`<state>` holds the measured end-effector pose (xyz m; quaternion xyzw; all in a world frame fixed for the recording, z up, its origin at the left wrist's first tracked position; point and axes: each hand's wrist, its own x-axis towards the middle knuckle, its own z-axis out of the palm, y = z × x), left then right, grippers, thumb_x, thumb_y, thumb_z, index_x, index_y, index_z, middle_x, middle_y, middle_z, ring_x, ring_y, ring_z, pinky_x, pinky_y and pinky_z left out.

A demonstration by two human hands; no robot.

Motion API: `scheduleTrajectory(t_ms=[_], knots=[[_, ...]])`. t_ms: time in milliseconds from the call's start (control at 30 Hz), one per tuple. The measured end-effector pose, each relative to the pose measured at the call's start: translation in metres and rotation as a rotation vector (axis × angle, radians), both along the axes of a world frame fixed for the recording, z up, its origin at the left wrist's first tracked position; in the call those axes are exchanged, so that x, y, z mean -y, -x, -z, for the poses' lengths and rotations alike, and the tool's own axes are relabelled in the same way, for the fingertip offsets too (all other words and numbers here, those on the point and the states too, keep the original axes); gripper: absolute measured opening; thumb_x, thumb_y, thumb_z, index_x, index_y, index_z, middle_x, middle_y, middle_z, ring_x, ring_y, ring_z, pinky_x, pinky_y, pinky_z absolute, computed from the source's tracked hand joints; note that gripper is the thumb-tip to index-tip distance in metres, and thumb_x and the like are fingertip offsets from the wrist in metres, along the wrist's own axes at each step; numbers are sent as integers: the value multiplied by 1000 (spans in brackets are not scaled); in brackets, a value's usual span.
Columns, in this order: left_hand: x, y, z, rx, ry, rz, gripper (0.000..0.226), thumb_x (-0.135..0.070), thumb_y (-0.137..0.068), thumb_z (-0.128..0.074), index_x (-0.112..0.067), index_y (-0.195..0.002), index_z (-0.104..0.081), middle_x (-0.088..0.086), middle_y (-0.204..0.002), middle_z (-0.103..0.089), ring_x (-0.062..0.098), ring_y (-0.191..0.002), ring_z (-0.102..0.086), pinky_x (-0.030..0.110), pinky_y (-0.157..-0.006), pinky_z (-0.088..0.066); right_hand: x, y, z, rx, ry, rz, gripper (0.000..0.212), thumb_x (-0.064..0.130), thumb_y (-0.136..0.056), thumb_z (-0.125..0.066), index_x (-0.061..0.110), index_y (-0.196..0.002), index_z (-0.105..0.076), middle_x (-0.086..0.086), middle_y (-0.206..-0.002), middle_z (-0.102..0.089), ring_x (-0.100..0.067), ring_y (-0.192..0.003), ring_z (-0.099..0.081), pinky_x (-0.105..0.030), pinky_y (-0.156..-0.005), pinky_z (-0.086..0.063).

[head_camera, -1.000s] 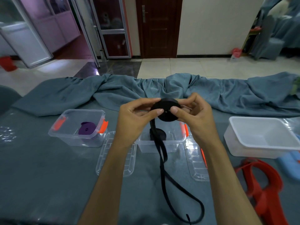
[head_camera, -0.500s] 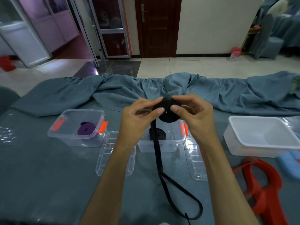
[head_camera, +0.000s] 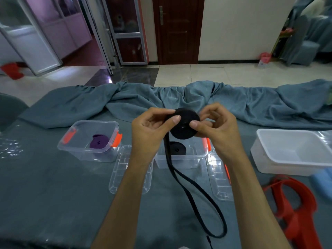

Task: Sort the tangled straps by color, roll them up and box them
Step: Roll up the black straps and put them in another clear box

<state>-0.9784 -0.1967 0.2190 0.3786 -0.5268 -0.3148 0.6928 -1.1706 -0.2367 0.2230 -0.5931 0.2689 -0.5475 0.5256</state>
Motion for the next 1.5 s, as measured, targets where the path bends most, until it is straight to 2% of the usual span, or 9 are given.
scheduleTrajectory(t_ms=[100, 300, 467, 633, 800, 1033, 1133, 1267, 1500], knots=[[3, -4, 1, 63, -8, 26, 22, -1, -86, -83, -10, -106, -79, 9, -107, -78, 22, -105, -77, 27, -93, -59, 0, 2, 1, 20, 27, 22, 28, 19, -81, -90, 23, -105, -75, 6, -85, -72, -20, -83, -77, -36, -72, -65], [2, -4, 4, 76, -46, 30, 20, -13, -85, -88, -23, -101, -82, 4, -102, -81, 22, -101, -79, 25, -89, -60, -3, 4, -2, -49, 0, 13, 25, 13, -81, -89, 16, -96, -69, -7, -96, -79, -33, -84, -79, -32, -69, -63], [2, -8, 3, 116, -95, 180, 38, -6, -87, -85, -19, -122, -79, 9, -116, -77, 22, -113, -75, 27, -98, -59, -7, 4, -4, -10, 73, 148, 23, 17, -83, -87, 18, -103, -77, -5, -98, -80, -32, -92, -78, -40, -81, -66], [0, -8, 3, 160, -85, 80, 31, -12, -82, -90, -24, -108, -82, 2, -110, -81, 24, -104, -78, 36, -90, -64, -6, 9, -4, -98, 7, 23, 27, 14, -83, -87, 15, -102, -67, -21, -91, -75, -42, -81, -75, -46, -71, -66], [-1, -8, 3, 115, -79, 168, 36, -6, -87, -85, -19, -120, -79, 4, -117, -79, 21, -112, -76, 27, -94, -60, -6, 7, -3, -40, 58, 52, 21, 12, -87, -84, 25, -101, -77, -6, -103, -79, -27, -97, -79, -41, -79, -66], [0, 2, 2, 57, -37, 98, 28, -10, -86, -87, -24, -109, -80, 6, -110, -80, 23, -108, -77, 27, -93, -60, -4, 2, -3, -82, 101, 130, 26, 24, -83, -88, 31, -102, -72, 7, -91, -72, -21, -85, -74, -34, -75, -62], [3, -4, 2, 78, -41, 93, 26, -10, -86, -86, -22, -109, -82, 5, -109, -81, 24, -105, -78, 29, -92, -61, -4, 0, 1, -137, 157, 127, 23, 20, -90, -82, 35, -104, -73, 4, -100, -76, -21, -96, -75, -42, -83, -63], [1, 0, 3, 63, -3, -2, 23, -15, -84, -90, -26, -101, -81, 4, -102, -81, 23, -101, -79, 29, -89, -62, -6, -1, -3, -137, 116, 20, 23, 17, -87, -85, 23, -98, -66, 0, -103, -79, -23, -95, -79, -30, -76, -63], [3, -8, 2, 93, -47, 133, 32, -6, -87, -85, -16, -117, -80, 5, -112, -80, 21, -108, -77, 26, -94, -60, -5, 0, 0, -101, 136, 112, 24, 15, -87, -84, 30, -101, -73, -1, -102, -77, -26, -98, -77, -54, -86, -64]])
